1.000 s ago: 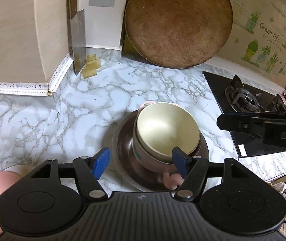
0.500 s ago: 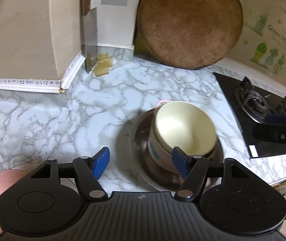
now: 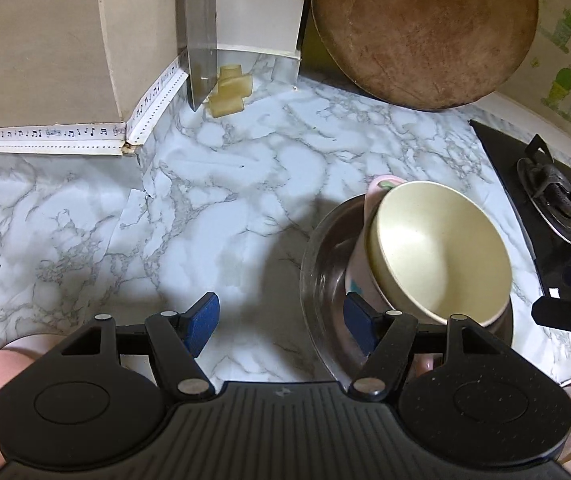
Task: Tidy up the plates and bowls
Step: 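Reach both grippers to the steel bowl rim and close on it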
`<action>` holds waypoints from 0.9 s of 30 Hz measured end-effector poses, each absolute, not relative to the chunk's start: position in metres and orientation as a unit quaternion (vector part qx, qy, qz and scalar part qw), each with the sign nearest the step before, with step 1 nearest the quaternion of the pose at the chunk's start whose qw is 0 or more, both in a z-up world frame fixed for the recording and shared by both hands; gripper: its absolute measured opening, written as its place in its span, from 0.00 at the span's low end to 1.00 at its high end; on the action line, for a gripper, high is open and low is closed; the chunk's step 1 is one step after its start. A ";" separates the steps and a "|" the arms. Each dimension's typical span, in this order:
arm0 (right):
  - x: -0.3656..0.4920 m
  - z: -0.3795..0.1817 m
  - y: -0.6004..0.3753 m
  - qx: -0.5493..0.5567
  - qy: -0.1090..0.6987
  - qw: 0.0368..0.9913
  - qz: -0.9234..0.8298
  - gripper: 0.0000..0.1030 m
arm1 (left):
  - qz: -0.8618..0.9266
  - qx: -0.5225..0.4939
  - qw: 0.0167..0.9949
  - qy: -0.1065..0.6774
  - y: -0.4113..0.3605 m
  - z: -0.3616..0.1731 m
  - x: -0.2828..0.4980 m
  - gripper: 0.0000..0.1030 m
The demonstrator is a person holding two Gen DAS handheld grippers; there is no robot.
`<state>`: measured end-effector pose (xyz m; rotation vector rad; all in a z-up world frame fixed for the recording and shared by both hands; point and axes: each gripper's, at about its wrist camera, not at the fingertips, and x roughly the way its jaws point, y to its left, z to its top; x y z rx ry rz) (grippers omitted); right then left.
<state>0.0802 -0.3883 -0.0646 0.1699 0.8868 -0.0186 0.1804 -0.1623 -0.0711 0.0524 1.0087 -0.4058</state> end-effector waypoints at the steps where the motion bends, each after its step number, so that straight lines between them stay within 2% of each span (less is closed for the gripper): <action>1: 0.082 -0.067 -0.389 0.074 0.431 0.899 -0.013 0.83 | -0.190 0.024 0.854 0.483 -0.163 -0.073 0.183 0.66; 14: 0.106 -0.096 -0.400 0.097 0.470 0.877 -0.021 0.65 | -0.187 0.032 0.844 0.501 -0.180 -0.094 0.203 0.66; 19: 0.114 -0.104 -0.399 0.108 0.481 0.870 -0.013 0.53 | -0.186 0.030 0.842 0.505 -0.181 -0.096 0.207 0.65; 25: 0.117 -0.103 -0.400 0.111 0.481 0.869 -0.008 0.50 | -0.188 0.018 0.836 0.516 -0.177 -0.099 0.207 0.65; 27: 0.117 -0.103 -0.400 0.110 0.482 0.869 -0.005 0.50 | -0.190 0.019 0.833 0.518 -0.178 -0.100 0.207 0.57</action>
